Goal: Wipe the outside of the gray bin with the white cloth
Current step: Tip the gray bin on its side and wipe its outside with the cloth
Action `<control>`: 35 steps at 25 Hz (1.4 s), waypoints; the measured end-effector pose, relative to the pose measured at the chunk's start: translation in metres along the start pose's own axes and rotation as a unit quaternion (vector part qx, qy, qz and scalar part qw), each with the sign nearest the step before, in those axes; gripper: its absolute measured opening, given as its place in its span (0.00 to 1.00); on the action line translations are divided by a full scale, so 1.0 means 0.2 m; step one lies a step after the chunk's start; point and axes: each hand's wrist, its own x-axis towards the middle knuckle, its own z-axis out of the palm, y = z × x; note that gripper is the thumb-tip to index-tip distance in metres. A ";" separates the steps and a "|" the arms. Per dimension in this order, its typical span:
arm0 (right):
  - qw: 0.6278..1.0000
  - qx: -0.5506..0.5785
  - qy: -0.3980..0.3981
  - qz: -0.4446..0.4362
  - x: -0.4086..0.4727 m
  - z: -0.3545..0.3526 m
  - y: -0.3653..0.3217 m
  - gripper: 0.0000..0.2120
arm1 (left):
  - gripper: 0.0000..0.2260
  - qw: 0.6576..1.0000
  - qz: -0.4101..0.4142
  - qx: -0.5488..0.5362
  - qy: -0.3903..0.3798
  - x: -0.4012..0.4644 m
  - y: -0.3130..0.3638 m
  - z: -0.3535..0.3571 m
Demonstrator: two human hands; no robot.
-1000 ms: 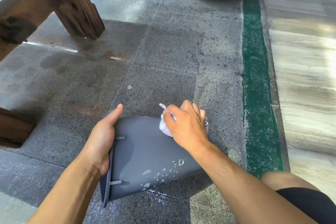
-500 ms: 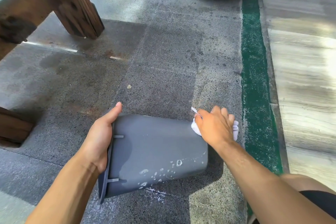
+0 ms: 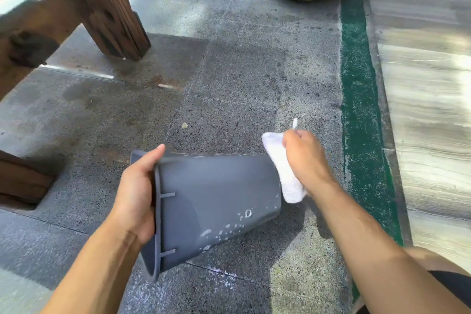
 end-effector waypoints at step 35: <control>0.950 -0.116 -0.020 -0.290 -0.39 0.49 -0.11 0.15 | 0.22 0.997 -0.051 -0.049 -0.014 -0.04 -0.16 0.14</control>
